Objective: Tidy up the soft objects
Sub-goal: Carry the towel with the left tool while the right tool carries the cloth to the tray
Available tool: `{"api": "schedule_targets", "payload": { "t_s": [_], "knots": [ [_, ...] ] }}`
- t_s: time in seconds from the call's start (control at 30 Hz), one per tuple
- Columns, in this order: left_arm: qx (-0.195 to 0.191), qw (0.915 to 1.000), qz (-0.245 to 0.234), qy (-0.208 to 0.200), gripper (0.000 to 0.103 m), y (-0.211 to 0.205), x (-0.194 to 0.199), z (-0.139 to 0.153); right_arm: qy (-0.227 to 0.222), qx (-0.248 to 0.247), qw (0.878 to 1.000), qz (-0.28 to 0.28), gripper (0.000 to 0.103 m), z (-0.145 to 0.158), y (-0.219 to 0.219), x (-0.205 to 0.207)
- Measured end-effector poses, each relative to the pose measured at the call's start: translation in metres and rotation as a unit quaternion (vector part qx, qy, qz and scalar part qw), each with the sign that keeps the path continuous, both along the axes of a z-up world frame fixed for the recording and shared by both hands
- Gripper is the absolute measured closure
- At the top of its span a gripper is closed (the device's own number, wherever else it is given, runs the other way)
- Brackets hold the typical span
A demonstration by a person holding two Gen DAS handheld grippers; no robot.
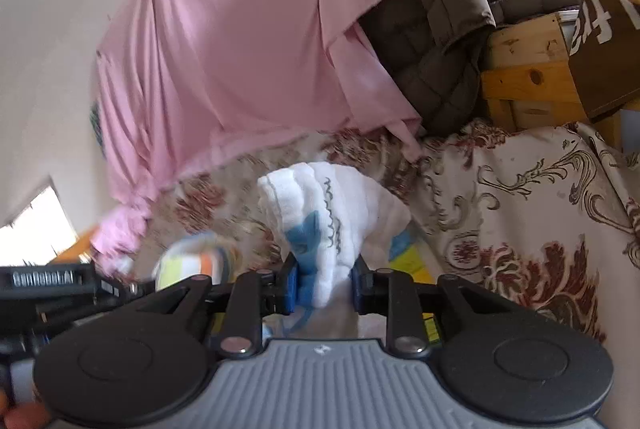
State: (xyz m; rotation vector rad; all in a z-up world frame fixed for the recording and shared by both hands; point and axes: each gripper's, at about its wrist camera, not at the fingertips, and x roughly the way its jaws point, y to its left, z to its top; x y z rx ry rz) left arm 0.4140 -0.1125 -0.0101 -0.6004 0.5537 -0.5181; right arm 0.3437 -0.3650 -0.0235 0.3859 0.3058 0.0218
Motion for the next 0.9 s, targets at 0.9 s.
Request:
{"api": "schedule_targets", "payload": {
  "t_s": [0.9],
  "knots": [
    [0.101,0.9913,0.014,0.084,0.082,-0.035,0.068,-0.069,0.112,-0.006,0.994,0.009,0.068,-0.032,-0.011,0.065]
  ]
}}
